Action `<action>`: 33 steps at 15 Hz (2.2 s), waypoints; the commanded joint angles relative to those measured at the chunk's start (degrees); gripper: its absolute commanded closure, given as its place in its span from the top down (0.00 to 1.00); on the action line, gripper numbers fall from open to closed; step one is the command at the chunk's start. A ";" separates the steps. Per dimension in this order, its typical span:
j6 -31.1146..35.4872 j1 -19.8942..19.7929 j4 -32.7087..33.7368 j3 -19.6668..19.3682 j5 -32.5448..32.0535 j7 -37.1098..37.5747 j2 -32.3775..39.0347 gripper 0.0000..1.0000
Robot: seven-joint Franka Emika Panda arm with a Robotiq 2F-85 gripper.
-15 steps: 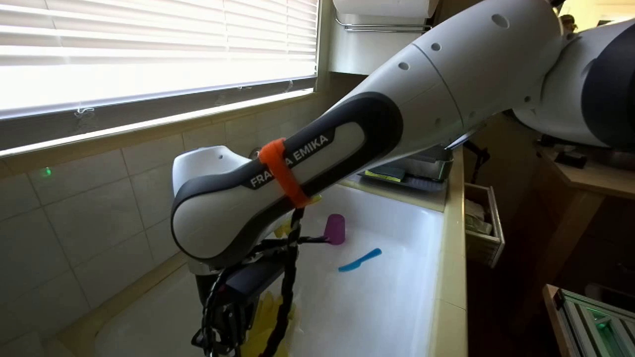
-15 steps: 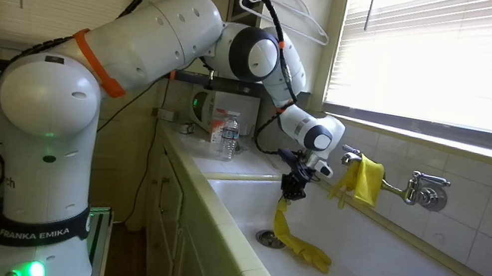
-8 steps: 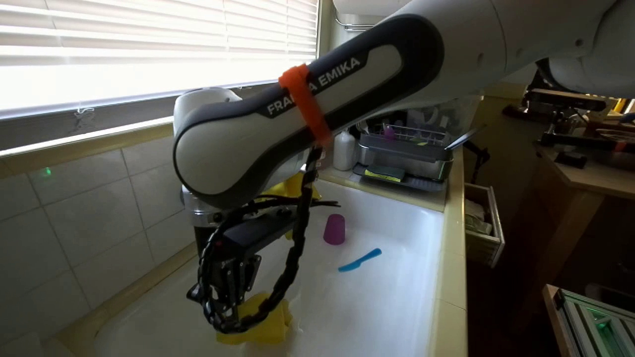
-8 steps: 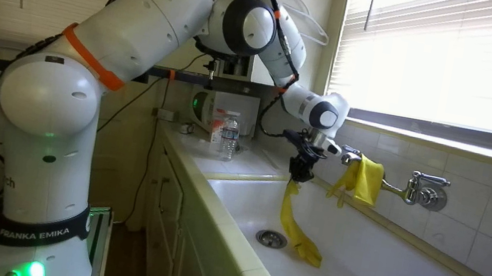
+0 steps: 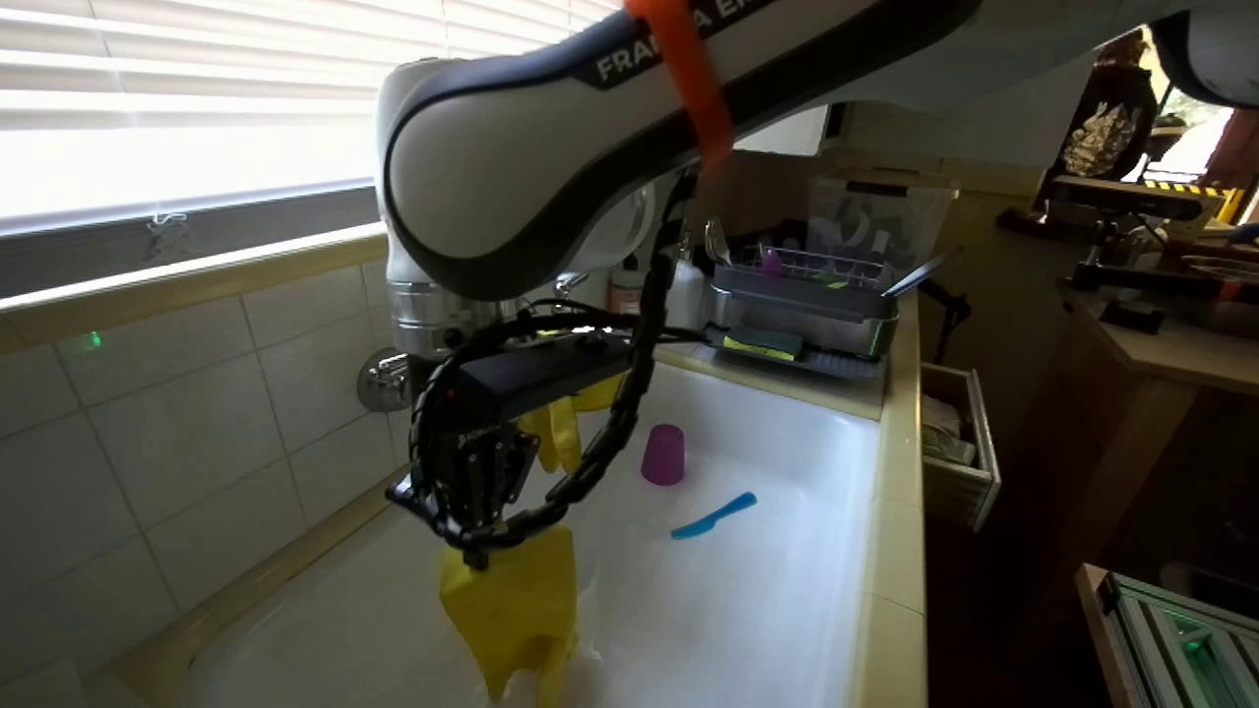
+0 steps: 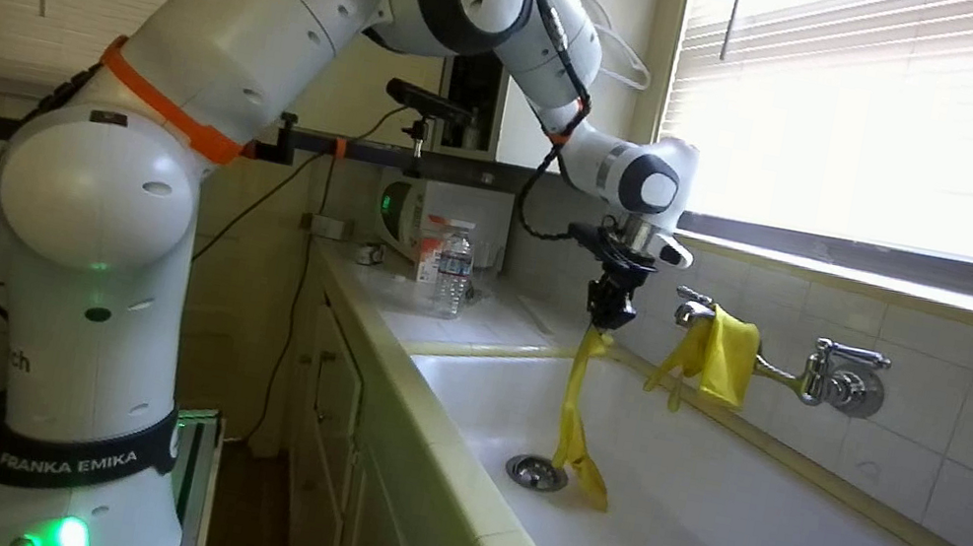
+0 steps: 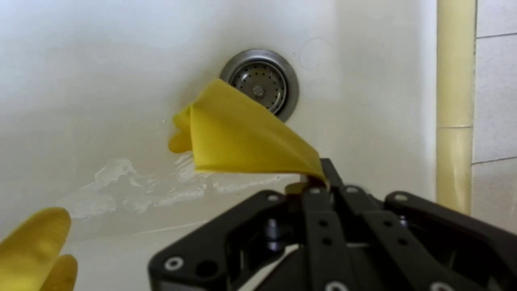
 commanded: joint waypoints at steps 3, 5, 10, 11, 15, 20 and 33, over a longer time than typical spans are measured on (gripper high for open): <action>2.21 0.86 -6.29 -1.82 -2.00 5.10 -7.13 0.01; 2.58 0.84 -6.85 -2.22 -2.81 6.53 -8.70 0.01; 4.65 0.83 -8.26 -2.75 -4.16 10.69 -12.91 0.01; 5.45 0.81 -8.75 -2.78 -4.42 11.42 -13.75 0.01; 8.26 0.75 -10.73 -3.20 -6.93 15.02 -17.86 0.01; 11.23 -0.20 -12.56 -3.93 -9.73 19.27 -22.36 0.01; 22.69 -6.59 -18.53 -5.93 -11.99 21.59 -29.47 0.01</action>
